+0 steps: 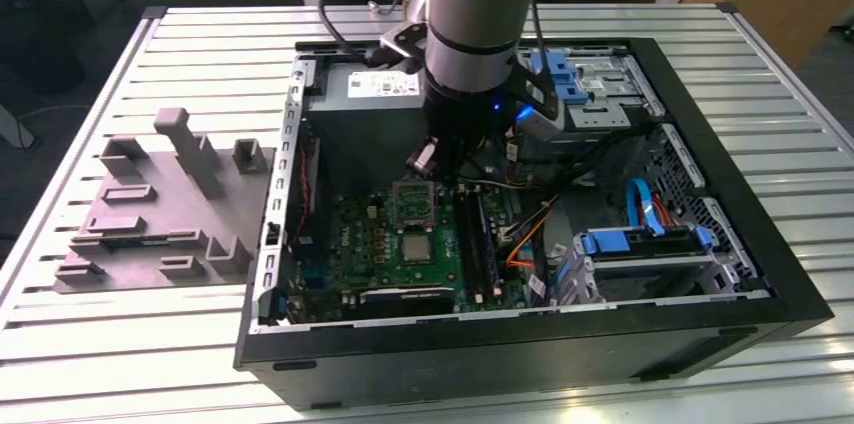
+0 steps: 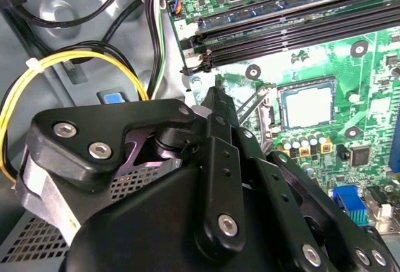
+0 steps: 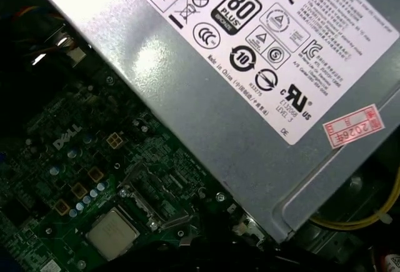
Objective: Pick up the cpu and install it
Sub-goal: 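Close the cpu cover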
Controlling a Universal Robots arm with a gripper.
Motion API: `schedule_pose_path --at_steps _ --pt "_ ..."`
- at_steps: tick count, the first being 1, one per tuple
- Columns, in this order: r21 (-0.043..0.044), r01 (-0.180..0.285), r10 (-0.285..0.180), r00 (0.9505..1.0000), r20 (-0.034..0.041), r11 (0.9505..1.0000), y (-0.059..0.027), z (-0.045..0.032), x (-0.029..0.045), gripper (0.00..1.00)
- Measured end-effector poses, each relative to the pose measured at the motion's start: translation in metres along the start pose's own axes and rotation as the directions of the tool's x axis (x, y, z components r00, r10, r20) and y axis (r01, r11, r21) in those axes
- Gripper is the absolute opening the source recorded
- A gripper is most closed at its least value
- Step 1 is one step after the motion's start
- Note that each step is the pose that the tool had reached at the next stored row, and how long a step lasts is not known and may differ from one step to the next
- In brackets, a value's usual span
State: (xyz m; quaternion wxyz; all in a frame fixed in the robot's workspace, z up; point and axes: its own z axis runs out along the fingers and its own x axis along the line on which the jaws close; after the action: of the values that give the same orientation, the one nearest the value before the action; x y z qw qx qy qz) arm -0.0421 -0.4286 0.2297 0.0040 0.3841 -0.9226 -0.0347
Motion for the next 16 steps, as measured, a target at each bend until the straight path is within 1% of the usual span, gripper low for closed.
schedule_pose_path --at_steps 4,8,16 --pt "0.0080 0.004 -0.004 1.0000 -0.0086 1.0000 0.0007 -0.0025 0.0004 0.11" --pt "0.0129 0.013 -0.013 0.9998 -0.0144 0.9998 0.0013 -0.0042 0.0005 0.11" --pt "0.0137 0.014 -0.014 0.9998 -0.0152 0.9998 0.0017 -0.0046 0.0003 0.11"
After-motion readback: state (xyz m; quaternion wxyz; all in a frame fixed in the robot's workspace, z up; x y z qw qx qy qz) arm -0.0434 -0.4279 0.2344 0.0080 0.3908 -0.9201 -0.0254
